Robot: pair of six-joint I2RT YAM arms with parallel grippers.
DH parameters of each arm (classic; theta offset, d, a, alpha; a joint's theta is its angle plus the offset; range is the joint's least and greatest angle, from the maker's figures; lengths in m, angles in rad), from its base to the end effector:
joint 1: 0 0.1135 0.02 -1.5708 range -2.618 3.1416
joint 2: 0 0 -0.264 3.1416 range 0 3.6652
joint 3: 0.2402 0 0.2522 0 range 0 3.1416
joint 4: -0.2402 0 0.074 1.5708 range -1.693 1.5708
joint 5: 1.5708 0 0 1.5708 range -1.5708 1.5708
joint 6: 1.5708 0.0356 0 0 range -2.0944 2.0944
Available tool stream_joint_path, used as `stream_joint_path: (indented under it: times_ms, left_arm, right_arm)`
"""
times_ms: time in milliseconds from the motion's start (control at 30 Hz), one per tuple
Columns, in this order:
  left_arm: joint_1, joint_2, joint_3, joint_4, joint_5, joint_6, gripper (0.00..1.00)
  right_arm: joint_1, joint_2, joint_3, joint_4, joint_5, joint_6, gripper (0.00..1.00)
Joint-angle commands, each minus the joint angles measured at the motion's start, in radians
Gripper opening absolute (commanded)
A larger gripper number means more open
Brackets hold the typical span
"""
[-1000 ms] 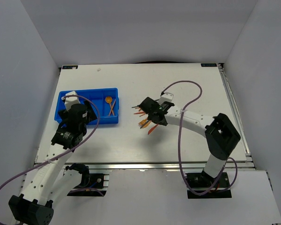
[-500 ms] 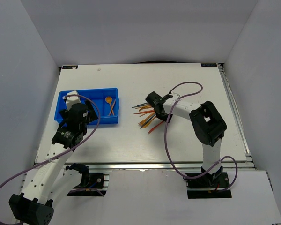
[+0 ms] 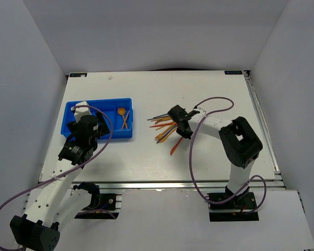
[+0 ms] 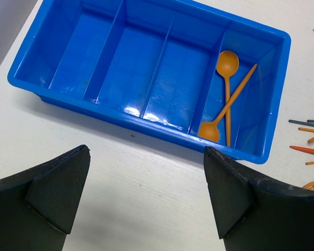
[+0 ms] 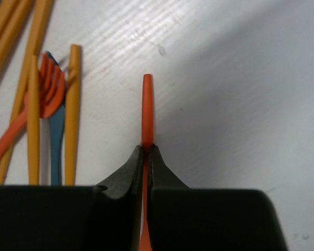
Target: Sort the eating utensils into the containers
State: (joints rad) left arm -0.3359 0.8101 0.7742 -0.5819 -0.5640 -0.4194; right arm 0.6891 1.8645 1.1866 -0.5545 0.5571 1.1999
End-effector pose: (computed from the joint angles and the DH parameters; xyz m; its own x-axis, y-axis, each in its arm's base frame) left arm 0.1666 -0.0380 0.2956 -0.4454 -0.2090 -0.8706 -0.3440 0.9377 -0.0491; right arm 0.2894 0.2140 0.1610 -0.6406 0.4972 -0.5852 0.5320 0.8369 0.1286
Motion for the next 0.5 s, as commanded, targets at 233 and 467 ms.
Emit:
stream_joint_path:
  times_ms: [233,467]
  left_arm:
    - [-0.003,-0.003,-0.016,0.123,0.388,0.067,0.98]
    - [-0.003,-0.003,-0.035,0.197,0.718,0.068,0.98]
  right_arm:
    - [0.113,-0.261,-0.116,0.272,-0.172,-0.241,0.0]
    - [0.202,-0.222,0.094,0.446,-0.252,-0.378,0.0]
